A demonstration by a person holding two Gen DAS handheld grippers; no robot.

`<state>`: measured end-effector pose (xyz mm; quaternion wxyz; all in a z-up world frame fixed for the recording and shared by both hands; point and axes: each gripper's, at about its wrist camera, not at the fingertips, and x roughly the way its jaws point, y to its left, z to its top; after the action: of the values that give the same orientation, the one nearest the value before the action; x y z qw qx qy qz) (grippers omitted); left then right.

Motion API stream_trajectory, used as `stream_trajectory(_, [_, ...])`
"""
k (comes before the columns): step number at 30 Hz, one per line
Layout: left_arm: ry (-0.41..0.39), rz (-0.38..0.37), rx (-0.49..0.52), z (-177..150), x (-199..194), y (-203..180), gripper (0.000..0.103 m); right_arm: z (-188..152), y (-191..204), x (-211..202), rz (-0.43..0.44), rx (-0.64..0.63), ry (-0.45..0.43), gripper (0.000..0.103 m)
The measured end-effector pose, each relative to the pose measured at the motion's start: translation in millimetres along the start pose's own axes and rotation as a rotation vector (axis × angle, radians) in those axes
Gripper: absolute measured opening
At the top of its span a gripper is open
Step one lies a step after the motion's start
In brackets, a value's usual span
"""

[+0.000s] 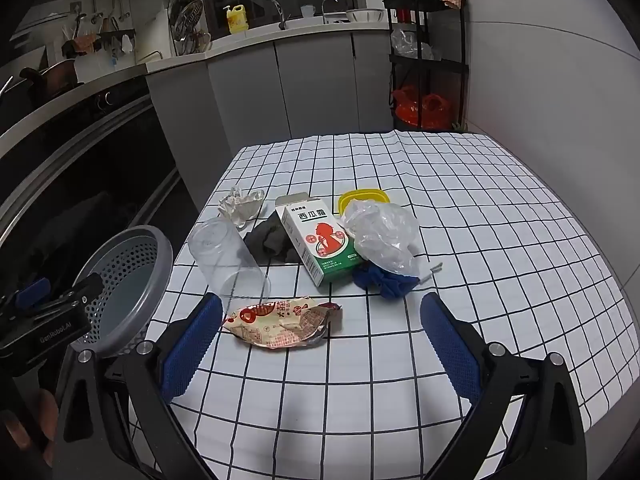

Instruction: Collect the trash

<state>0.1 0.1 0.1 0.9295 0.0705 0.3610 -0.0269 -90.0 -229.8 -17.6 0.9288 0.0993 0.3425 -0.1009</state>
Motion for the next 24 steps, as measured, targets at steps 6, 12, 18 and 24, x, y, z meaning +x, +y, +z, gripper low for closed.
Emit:
stream_trajectory(6, [-0.003,0.005,0.000,0.6,0.4,-0.5,0.097,-0.8,-0.5,2.5,-0.010,0.000,0.002,0.095])
stream_trajectory(12, [-0.005,0.010,0.012,3.0,-1.4,0.4,0.097,-0.4,2.6,-2.1,-0.006,-0.002,-0.014,0.095])
stream_trajectory(18, [-0.006,0.007,0.012,0.6,0.8,1.4,0.097,0.7,-1.2,-3.6,0.005,0.005,-0.018,0.095])
stream_trajectory(24, [-0.004,0.002,0.016,0.4,1.2,1.0,0.097,0.9,-2.8,-4.4,0.008,0.011,-0.024,0.095])
